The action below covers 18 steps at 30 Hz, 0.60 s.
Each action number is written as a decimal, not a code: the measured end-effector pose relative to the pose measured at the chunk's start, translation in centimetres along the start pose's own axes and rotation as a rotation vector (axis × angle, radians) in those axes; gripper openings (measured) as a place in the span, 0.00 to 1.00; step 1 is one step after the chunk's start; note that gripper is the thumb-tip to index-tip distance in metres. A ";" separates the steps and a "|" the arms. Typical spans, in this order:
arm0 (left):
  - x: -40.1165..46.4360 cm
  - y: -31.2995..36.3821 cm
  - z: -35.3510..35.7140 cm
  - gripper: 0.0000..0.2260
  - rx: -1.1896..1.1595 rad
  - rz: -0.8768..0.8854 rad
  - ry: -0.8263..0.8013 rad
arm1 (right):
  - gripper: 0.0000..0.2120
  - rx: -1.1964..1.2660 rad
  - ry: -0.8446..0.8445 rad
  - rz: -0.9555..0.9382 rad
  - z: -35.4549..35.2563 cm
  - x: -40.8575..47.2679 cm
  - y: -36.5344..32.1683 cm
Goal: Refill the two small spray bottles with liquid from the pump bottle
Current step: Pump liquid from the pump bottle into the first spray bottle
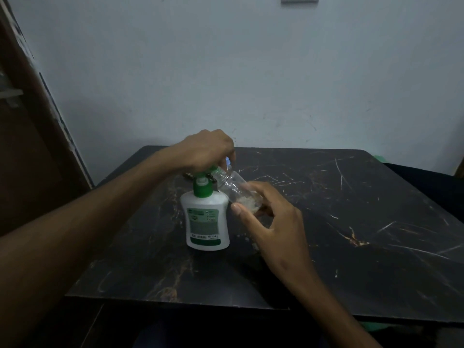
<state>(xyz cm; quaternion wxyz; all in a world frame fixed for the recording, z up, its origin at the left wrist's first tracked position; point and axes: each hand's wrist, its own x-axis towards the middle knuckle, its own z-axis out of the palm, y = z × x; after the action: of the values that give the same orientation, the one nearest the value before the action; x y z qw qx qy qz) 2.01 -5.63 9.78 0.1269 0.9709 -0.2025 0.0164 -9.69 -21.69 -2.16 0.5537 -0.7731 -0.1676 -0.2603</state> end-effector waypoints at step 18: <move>-0.5 -0.4 0.6 0.14 -0.059 0.157 -0.022 | 0.19 -0.052 0.001 -0.028 0.5 -0.9 1.9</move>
<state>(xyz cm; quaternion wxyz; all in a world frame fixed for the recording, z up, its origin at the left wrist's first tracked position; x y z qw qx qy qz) 1.71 -5.27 9.11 0.1513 0.9480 -0.2797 0.0095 -9.25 -21.86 -4.27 0.5298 -0.7846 -0.1715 -0.2726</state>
